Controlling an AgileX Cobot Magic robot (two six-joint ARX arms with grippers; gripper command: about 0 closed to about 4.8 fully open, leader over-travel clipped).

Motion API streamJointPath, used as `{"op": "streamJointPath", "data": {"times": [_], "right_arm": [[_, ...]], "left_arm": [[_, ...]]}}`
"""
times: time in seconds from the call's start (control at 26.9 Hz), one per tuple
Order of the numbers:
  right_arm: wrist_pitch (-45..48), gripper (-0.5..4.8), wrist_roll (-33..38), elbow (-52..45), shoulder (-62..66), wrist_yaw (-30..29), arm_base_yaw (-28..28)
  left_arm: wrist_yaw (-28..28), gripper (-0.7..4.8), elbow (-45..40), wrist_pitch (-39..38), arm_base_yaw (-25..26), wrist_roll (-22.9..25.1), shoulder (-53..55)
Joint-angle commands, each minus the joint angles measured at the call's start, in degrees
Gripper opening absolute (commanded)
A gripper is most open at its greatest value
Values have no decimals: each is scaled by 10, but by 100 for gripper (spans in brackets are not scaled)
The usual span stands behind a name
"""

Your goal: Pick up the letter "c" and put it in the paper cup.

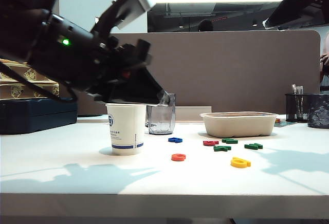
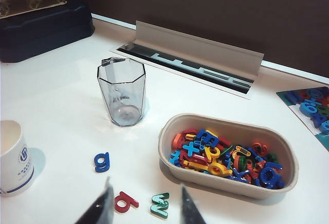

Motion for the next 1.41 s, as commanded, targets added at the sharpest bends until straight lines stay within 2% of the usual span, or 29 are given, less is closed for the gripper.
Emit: {"op": "streamJointPath", "data": {"times": [0.04,0.11,0.15,0.19,0.22,0.41,1.41], "right_arm": [[5,163,-3,4,-1,2,1],[3,163,-7,4,-1,3,1],[-1,163,-17,4,-1,3,1],[-4,163,-21,4,-1,3,1],[-7,163,-22,4,-1,3,1],[-9,162,-33,4,-1,3,1],[-38,162,-50,4,-1,18,1]], "left_arm": [[-42,62,22,0,0,-1,20],[-45,65,31,-1,0,-5,34],[-45,123,34,-2,0,-6,41],[-45,155,35,-2,0,-15,45],[-45,160,36,-2,0,-25,50],[-52,160,37,-2,0,-49,76],[-66,160,126,-16,0,-50,197]]}}
